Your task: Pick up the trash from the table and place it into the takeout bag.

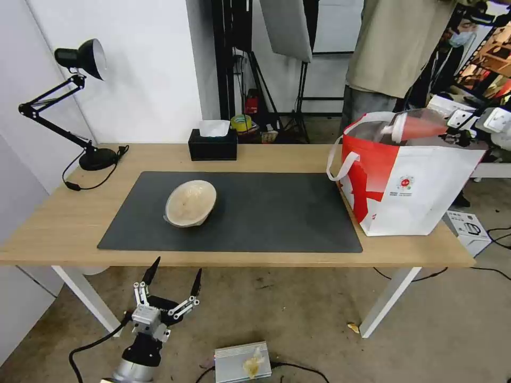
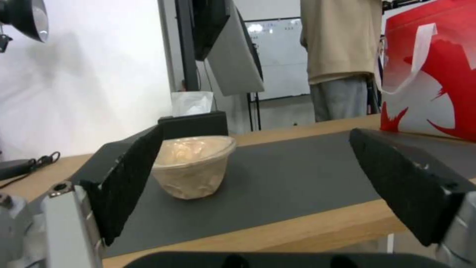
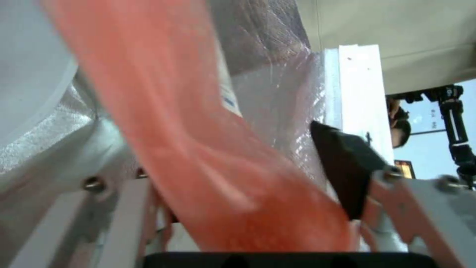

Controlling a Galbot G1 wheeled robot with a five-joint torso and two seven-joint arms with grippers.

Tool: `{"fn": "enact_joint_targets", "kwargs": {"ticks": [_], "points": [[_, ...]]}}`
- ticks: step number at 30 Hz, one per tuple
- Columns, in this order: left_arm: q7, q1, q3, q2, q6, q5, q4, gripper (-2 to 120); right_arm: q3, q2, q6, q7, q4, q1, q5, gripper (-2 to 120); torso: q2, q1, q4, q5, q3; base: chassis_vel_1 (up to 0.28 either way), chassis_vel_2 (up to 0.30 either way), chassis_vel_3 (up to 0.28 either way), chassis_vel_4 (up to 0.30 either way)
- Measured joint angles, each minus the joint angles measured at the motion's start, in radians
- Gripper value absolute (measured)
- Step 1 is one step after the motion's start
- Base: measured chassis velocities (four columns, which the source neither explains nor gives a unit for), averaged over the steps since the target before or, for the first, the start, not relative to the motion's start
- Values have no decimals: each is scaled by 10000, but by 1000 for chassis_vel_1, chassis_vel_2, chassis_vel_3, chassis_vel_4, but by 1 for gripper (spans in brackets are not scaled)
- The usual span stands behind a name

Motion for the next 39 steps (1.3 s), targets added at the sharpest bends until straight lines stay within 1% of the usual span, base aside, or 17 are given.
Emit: {"fn": "enact_joint_targets", "kwargs": {"ticks": [2, 3, 4, 6, 8, 9, 10, 24, 30, 34, 36, 38, 39], "points": [[4, 2, 2, -2, -2, 1, 4, 100, 4, 17, 0, 8, -7, -4, -2, 67, 0, 0, 0, 0, 0, 0, 0, 0, 0], [8, 4, 3, -4, -6, 3, 15, 100, 10, 46, 0, 20, -15, -7, -6, 73, 0, 0, 0, 0, 0, 0, 0, 0, 0], [11, 5, 2, -4, -9, 4, 22, 100, 11, 59, 0, 29, -17, -9, -8, 75, 0, 0, 0, -1, 0, 0, 0, 0, 0], [13, 6, -14, 1, -28, 4, 54, 100, 11, 93, 0, 44, -26, -14, -11, 86, 0, 0, 1, -1, 0, 0, 0, 0, 0], [14, 6, -21, 4, -30, 4, 62, 100, 12, 101, 0, 49, -31, -14, -12, 88, 1, 0, 1, -1, 0, 0, 0, 0, 0], [14, 5, -40, 14, -37, -3, 87, 100, 12, 119, 0, 63, -49, -20, -18, 96, 0, 0, 0, 0, 0, 0, 0, 0, 0], [14, 0, -44, 20, -39, -7, 102, 100, 12, 127, -1, 67, -53, -29, -20, 99, 0, 0, 0, 0, 0, 0, 0, 0, 0], [15, -124, -38, 83, -42, -45, 195, 100, 43, 179, -24, 142, -12, -64, 8, 100, 0, 0, 0, -1, 0, 0, 0, 0, 0], [-4, -157, -17, 96, -33, -80, 194, 100, 148, 154, -50, 298, 168, -92, 326, 100, 0, 1, 0, 0, 0, 0, 0, 0, 0], [-15, -175, -28, 136, -12, -104, 181, 100, 431, 138, -188, 585, 449, -138, 806, 100, 1, 0, 0, -2, 0, 0, 0, 0, 0], [-50, -194, -6, 131, -7, -107, 181, 100, 811, 149, -223, 1117, 796, -372, 1496, 100, 0, 0, 0, -1, 0, 0, 0, 0, 0], [-58, -192, 5, 128, -6, -108, 181, 100, 924, 149, -236, 1216, 898, -449, 1629, 100, 0, 0, 0, -1, 0, 0, 0, 0, 0], [-73, -180, 22, 132, -4, -108, 160, 100, 1211, 127, -298, 1407, 1221, -652, 1919, 100, 0, 1, 1, -1, 0, 0, 0, 0, 0]]}}
